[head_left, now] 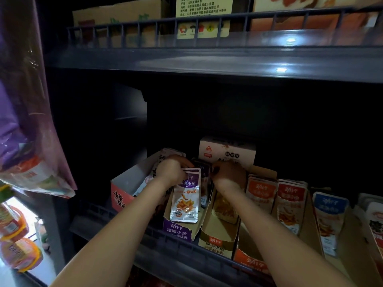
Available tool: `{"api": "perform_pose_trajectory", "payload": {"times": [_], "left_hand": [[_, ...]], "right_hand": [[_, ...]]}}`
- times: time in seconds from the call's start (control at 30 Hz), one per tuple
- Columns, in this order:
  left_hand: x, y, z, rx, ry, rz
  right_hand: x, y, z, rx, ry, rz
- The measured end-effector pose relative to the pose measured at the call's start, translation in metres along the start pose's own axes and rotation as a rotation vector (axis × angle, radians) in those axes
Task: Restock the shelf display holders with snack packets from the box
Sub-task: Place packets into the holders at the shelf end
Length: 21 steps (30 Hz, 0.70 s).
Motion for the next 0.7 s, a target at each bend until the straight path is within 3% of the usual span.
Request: {"api": "perform_pose_trajectory", "payload": {"times": [0.2, 0.33, 0.47, 0.53, 0.7], "left_hand": [[-0.001, 0.005, 0.006, 0.102, 0.051, 0.030], [-0.002, 0.007, 0.009, 0.100, 0.072, 0.041], [-0.004, 0.007, 0.013, 0.099, 0.128, 0.048], [-0.003, 0.007, 0.015, 0.054, 0.144, 0.053], [0.001, 0.009, 0.021, -0.054, 0.147, 0.069]], "right_hand": [[-0.003, 0.003, 0.001, 0.030, 0.039, -0.029], [-0.013, 0.004, -0.007, 0.188, 0.107, -0.130], [-0.018, -0.002, 0.008, 0.606, -0.357, -0.095], [-0.012, -0.002, 0.018, 0.480, -0.333, -0.131], [-0.003, -0.004, 0.021, 0.147, -0.086, -0.153]]}}
Point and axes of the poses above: each hand's wrist, its own x-axis towards the middle knuckle, its own z-axis out of the palm, y = z × x, the point moved 3 cm from there along x, towards the middle knuckle, and after that the axes turned 5 degrees about -y, right-handed, at the moved point
